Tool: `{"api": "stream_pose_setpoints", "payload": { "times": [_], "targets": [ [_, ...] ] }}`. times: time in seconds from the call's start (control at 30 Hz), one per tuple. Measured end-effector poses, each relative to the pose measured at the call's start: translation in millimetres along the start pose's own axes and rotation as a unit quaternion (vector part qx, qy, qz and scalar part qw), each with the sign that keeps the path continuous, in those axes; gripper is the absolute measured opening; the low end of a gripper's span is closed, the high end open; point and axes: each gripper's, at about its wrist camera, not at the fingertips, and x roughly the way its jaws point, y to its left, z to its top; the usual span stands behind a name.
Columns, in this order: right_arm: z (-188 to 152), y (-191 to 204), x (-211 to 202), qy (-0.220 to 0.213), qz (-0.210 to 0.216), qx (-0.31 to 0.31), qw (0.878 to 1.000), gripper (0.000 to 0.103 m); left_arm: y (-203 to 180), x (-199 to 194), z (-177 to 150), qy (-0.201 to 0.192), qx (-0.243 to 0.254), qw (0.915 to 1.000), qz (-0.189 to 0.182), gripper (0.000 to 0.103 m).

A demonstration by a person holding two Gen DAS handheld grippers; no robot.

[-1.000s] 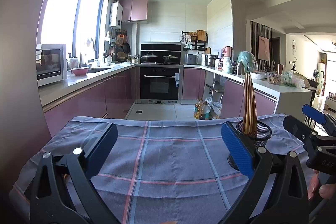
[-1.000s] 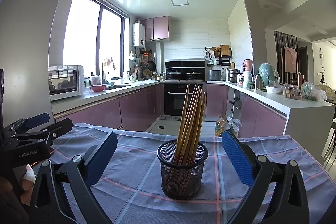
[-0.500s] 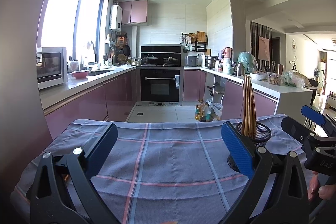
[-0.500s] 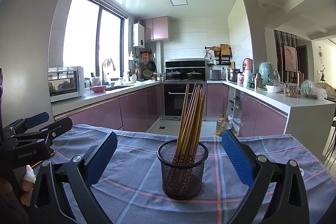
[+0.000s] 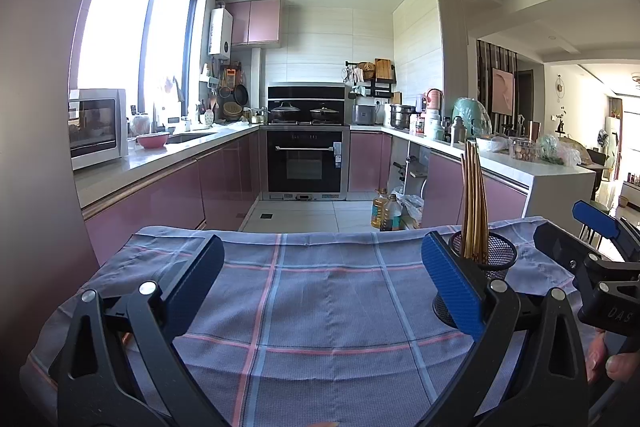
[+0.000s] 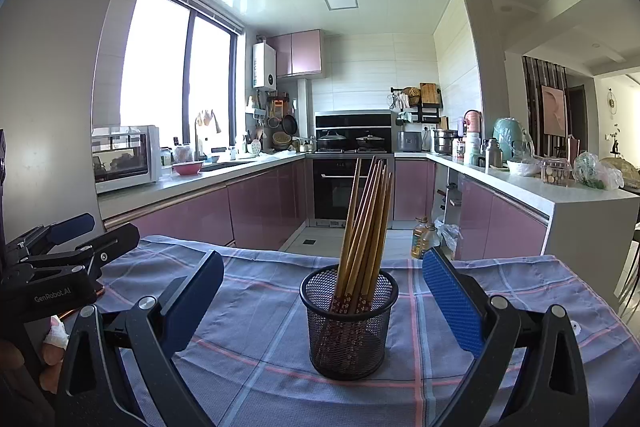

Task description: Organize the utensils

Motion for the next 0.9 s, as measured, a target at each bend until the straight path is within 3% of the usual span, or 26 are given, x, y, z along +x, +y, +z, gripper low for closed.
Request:
{"api": "stream_pose_setpoints", "payload": {
  "times": [0.9],
  "targets": [
    [-1.1,0.0,1.4,0.002,-0.003,0.002,1.0,0.096,0.0,3.9,-3.8,0.005,-0.001,1.0,-0.003,0.097]
  ]
}}
